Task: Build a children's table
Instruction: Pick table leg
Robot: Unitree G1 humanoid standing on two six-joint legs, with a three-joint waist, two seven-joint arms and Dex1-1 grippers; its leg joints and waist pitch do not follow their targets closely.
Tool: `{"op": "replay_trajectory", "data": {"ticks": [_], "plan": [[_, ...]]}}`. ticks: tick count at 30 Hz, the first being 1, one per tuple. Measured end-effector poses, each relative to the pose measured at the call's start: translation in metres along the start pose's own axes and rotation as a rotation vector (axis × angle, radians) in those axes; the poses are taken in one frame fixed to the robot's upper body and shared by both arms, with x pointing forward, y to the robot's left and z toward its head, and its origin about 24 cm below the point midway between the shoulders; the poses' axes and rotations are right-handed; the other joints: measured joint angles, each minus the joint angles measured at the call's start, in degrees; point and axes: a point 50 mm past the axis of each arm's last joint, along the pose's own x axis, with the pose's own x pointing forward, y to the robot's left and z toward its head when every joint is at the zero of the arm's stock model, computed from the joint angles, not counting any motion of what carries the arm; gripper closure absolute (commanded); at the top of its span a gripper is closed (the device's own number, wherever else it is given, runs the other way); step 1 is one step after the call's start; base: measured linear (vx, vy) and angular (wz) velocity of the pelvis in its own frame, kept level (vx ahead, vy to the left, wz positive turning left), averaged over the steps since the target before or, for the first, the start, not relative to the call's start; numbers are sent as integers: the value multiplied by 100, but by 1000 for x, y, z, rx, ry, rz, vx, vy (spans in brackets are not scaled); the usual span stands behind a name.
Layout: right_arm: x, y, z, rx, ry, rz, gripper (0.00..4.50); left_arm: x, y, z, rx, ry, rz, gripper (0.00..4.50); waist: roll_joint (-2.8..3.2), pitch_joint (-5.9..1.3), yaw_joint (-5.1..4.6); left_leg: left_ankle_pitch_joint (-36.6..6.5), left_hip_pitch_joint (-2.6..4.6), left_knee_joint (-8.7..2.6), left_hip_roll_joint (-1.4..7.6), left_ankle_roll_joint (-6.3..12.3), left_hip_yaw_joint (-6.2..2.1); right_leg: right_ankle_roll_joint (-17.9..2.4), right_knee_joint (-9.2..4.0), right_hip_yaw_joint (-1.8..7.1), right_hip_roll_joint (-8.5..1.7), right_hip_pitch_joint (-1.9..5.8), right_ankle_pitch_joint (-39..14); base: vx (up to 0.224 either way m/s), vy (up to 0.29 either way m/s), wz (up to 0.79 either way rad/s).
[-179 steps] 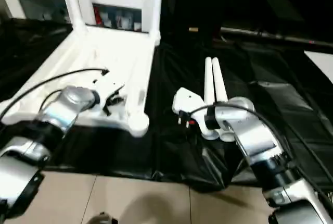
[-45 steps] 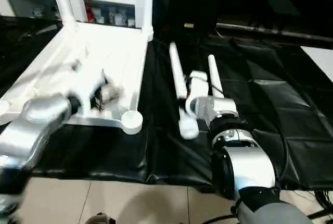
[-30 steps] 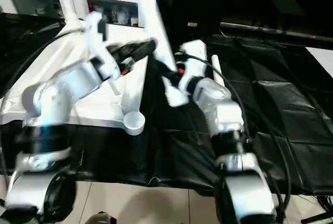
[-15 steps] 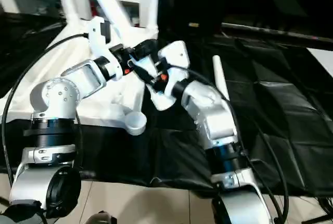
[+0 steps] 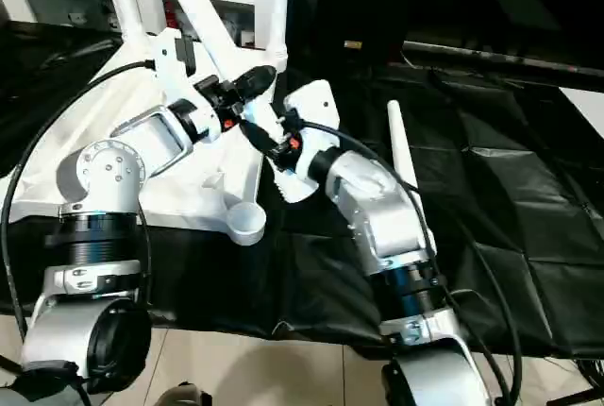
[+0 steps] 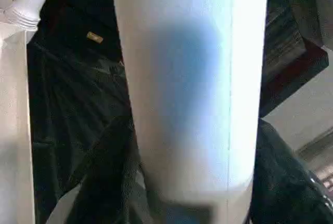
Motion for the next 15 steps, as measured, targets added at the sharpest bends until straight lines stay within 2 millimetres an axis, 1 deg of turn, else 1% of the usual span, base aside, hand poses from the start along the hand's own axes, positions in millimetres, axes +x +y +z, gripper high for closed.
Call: {"op": "replay_trajectory", "data": {"ticks": [2, 4, 5, 7, 9, 11, 14, 15], "plan": [[1, 2, -1, -2, 3, 0, 266, 0, 0, 0, -5, -2, 2, 212, 0, 0, 0, 0, 0, 0, 0, 0, 0, 0, 0, 0, 0, 0, 0, 0, 0, 0], [2, 2, 0, -3, 3, -1, 266, 0, 0, 1, -5, -3, 6, 240, 0, 0, 1, 0, 0, 0, 0, 0, 0, 1, -1, 0, 0, 0, 1, 0, 0, 0], [2, 2, -1, -3, 4, -1, 231, 0, 0, 1, -8, -3, 4, 246, 0, 0, 2, 0, 0, 0, 0, 0, 0, 1, -1, 0, 0, 0, 1, 0, 0, 0], [2, 2, -1, 7, 4, 0, 196, 0, 0, 1, -8, -2, 2, 255, 0, 0, -1, 0, 0, 0, 0, 0, 0, 1, -1, 0, 0, 0, 1, 0, 0, 0], [2, 3, -1, 36, 1, 18, 194, -1, 2, 1, 9, 7, 5, 259, 0, 0, -7, 0, 1, -1, 0, 0, 0, 2, -1, 0, 0, 0, 1, 0, 0, 0], [2, 3, 0, 74, 5, 49, 163, -3, 5, 4, 42, 13, 6, 260, -1, 0, -9, 0, 1, -2, 0, 0, 0, 2, -1, 0, 0, 0, 1, 0, 0, 0], [0, 0, 1, 108, 21, 80, 154, -5, 5, 7, 74, 20, -15, 261, -1, 0, -9, 0, 1, -3, 0, 0, 0, 2, -4, 0, 0, 1, 1, 0, 0, 0], [-1, -2, 3, 135, 47, 133, 134, -6, 4, 8, 99, 31, -51, 262, -9, 5, -2, 0, 0, -4, 0, 0, 1, 4, -6, 0, 0, 1, 2, 0, 0, 0]]}}
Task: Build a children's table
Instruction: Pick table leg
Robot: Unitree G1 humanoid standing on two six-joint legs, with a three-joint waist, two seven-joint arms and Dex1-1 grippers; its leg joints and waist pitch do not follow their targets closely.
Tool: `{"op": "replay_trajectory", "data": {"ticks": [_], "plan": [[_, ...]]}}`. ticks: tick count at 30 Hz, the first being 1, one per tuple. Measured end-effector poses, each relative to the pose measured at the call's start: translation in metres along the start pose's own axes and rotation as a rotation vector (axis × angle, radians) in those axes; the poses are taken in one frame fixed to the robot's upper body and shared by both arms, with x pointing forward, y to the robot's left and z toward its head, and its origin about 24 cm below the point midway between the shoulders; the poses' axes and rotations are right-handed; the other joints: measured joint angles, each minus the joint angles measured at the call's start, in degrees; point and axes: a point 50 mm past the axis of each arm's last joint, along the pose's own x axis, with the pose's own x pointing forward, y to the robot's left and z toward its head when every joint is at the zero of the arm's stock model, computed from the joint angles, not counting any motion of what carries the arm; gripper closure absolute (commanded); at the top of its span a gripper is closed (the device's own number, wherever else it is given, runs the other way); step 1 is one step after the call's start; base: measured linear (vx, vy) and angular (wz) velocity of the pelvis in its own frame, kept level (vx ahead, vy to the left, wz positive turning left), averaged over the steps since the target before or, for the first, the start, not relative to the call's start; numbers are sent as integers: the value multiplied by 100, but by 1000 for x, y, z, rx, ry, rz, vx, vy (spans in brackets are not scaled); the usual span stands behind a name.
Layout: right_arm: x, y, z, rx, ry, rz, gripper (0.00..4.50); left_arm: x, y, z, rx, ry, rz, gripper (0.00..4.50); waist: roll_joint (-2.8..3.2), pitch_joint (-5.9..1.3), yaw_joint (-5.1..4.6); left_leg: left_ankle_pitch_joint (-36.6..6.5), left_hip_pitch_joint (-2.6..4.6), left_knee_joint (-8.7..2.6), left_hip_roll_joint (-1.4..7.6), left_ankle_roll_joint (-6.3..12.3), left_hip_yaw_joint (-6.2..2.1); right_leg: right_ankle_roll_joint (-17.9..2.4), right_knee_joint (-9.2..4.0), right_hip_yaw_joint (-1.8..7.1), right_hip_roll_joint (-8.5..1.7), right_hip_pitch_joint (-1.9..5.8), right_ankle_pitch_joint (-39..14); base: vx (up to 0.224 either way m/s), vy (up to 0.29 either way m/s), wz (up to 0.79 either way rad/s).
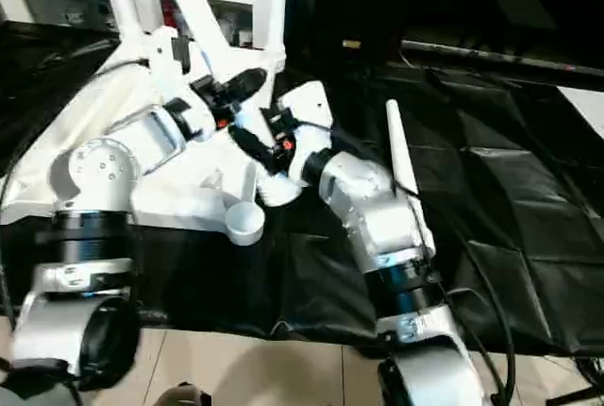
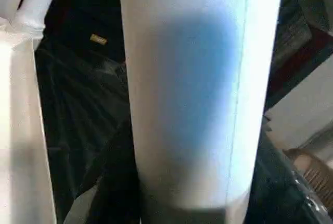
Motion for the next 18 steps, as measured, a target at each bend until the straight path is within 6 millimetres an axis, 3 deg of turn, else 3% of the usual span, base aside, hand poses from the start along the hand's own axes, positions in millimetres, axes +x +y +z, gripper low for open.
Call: {"op": "replay_trajectory", "data": {"ticks": [9, 18], "plan": [[-23, -16, 31, 139, 45, 238, 127, -10, -30, 21, 162, 45, -344, 262, -42, 19, 18, -1, 2, -1, 0, 2, 5, -2, -4, 0, 0, 2, 1, 0, 0, 0], [-33, -11, 20, 167, 211, 406, 127, -16, -44, 24, 155, 54, -527, 262, -51, 23, 22, 1, 7, 0, 1, -1, 5, -3, 1, 0, -1, 6, 2, 0, 0, 0]]}}
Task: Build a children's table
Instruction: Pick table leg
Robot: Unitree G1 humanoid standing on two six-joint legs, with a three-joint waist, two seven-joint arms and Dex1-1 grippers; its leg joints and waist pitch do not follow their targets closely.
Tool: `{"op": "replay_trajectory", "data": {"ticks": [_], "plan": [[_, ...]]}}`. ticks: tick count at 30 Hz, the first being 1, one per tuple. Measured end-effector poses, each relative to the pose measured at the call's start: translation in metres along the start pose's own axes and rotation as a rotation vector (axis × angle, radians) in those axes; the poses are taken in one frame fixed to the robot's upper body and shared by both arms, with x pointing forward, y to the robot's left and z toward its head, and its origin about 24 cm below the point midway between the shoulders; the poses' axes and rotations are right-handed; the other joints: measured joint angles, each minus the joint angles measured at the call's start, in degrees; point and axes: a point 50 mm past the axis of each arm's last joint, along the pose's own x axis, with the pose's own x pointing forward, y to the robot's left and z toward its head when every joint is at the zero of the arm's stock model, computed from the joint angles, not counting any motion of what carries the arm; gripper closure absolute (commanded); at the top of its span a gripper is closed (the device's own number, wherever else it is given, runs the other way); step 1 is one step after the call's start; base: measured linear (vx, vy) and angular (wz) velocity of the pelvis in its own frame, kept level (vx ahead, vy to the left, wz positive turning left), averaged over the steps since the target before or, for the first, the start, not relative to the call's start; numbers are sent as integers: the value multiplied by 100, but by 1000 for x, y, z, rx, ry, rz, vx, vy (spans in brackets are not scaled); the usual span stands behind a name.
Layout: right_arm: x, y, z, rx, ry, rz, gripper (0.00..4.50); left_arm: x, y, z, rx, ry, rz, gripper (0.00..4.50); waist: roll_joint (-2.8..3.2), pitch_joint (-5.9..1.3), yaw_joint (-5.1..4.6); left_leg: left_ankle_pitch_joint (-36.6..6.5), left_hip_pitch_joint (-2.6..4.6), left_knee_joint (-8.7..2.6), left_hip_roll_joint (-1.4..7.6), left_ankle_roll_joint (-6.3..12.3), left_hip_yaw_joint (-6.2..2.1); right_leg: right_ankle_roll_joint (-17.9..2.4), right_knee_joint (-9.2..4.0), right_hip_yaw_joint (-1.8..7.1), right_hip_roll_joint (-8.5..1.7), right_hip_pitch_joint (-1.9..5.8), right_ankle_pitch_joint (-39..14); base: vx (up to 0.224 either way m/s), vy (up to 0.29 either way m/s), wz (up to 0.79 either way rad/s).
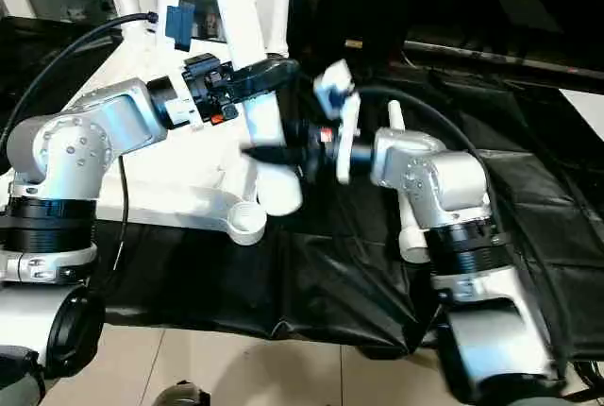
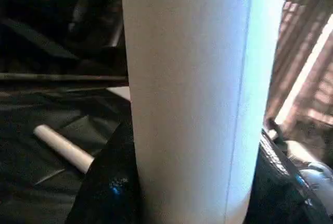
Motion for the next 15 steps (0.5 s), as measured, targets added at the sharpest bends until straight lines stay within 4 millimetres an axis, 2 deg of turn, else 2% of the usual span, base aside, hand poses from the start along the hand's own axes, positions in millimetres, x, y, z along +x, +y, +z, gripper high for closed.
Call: {"op": "replay_trajectory", "data": {"ticks": [4, 5, 8, 11, 15], "plan": [[1, 1, -1, 13, 10, 18, 127, 0, -3, 1, 16, 16, -30, 262, -6, 1, 0, 0, -1, 0, 0, 0, 0, 0, -1, 0, 0, 0, 0, 0, 0, 0], [1, 1, -2, 14, 11, 22, 154, 0, -3, 1, 19, 18, -35, 262, -6, 1, 0, -1, -1, 0, 0, 1, 0, 0, -1, 0, 0, 0, 0, 0, 0, 0], [2, 2, -3, 18, 19, 30, 160, -1, -4, 0, 28, 28, -36, 262, -9, 1, 4, 0, -1, 0, 0, 0, 1, 0, 0, 0, 0, 0, 0, 0, 0, 0], [3, 2, -3, 14, 25, 30, 202, -2, -3, 0, 31, 35, -33, 262, -17, -1, 10, 0, -1, 2, 0, 0, 1, 0, 2, 0, -1, 0, 0, 0, 0, 0], [9, 3, -3, -3, 13, 23, 225, -3, -2, 1, 41, 34, -24, 263, -27, -5, 5, 1, 1, 3, 0, -2, 1, 0, 8, 0, -1, 0, 0, 0, 0, 0]]}}
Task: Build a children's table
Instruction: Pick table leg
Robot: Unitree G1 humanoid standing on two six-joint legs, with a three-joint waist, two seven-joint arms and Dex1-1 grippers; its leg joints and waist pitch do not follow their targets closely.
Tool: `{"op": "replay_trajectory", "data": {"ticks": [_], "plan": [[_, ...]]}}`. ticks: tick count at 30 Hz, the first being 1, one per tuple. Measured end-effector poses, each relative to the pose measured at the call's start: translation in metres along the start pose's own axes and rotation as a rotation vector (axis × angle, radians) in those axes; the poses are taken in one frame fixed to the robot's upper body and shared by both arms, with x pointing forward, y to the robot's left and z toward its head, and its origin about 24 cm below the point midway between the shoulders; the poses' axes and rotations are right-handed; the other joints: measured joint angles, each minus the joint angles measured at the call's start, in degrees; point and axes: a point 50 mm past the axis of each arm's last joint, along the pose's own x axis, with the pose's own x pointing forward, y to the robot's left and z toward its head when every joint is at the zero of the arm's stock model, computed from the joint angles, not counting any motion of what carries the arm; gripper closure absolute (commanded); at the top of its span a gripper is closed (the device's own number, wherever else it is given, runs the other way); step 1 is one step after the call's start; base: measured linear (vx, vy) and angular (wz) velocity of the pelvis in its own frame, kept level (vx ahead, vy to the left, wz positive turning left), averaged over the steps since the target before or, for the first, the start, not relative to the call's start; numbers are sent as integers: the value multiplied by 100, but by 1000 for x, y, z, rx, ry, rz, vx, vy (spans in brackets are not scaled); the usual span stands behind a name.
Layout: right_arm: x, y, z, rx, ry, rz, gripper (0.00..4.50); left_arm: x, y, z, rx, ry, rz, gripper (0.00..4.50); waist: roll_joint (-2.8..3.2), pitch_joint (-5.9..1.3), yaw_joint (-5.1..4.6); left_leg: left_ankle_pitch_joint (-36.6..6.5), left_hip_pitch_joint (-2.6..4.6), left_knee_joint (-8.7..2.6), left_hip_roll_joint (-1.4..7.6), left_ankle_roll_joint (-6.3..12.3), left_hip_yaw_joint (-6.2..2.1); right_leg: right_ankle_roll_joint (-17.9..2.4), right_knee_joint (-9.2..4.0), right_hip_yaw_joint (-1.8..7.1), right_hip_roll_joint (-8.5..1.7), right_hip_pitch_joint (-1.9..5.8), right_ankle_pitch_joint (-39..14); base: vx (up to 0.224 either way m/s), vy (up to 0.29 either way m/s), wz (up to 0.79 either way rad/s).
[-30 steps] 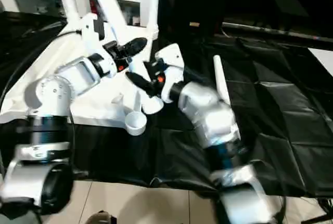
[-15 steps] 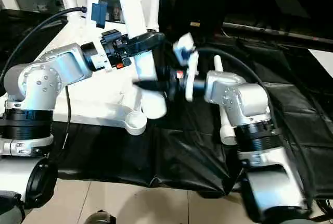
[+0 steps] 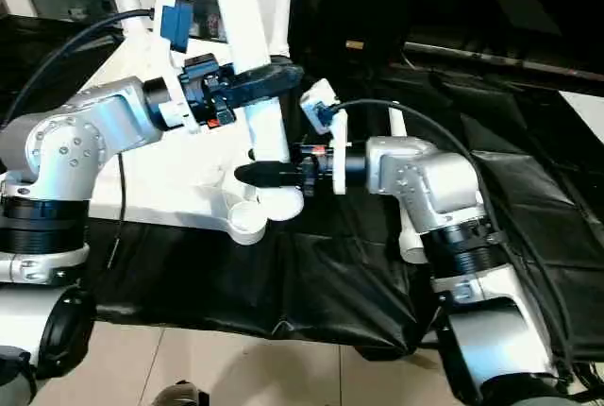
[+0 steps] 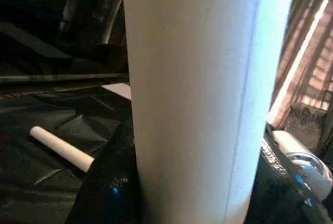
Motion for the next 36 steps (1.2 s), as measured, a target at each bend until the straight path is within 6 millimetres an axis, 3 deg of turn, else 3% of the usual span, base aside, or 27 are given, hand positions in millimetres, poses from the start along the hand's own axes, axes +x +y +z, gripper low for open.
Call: {"op": "replay_trajectory", "data": {"ticks": [3, 4, 11, 18, 20, 32, 34, 36], "plan": [[6, 0, 1, -17, -21, -16, 240, -2, 2, 1, 3, -6, 13, 264, -1, 0, -4, 1, 1, 0, 0, -2, 0, 0, 2, 0, 0, 0, 0, 0, 0, 0], [7, 0, 1, -24, -29, -25, 244, -3, 2, 1, 4, -9, 25, 208, -1, 0, -6, 1, 2, 0, 0, -2, 0, 0, 3, 0, 0, 0, 0, 0, 0, 0], [14, -10, -6, -11, -59, -183, 253, 6, 13, -7, -11, -13, 221, 152, -11, -3, 33, 3, -1, 7, -1, -4, -1, 0, 3, 0, -5, 4, 0, 0, 0, 0], [15, -15, -10, 1, -75, -252, 254, 11, 16, -9, -62, -46, 292, 152, -11, -3, 8, 3, 0, 6, 1, -5, -1, 2, 4, -3, -3, 4, 0, 0, 0, 0], [16, -15, -10, -2, -75, -259, 254, 11, 16, -9, -67, -49, 300, 187, -11, -3, 2, 3, 0, 6, 1, -5, -1, 2, 4, -3, -3, 4, 0, 0, 0, 0], [18, -15, -9, -15, -87, -263, 254, 6, 20, -2, -61, -67, 334, 258, -14, -2, 22, 3, 0, 6, 1, -5, -1, 2, 3, -3, -3, 4, 0, 0, 0, 0], [18, -15, -9, -26, -93, -257, 185, 6, 19, 0, -50, -62, 327, 263, -14, -2, 22, 3, 0, 6, 1, -5, -2, 2, 4, -3, -3, 4, 0, 0, 0, 0], [17, -15, -7, -34, -104, -240, 183, 5, 19, 0, -39, -49, 315, 264, -14, -2, 20, 3, 0, 6, 1, -5, -2, 2, 5, -3, -3, 4, 0, 0, 0, 0]]}}
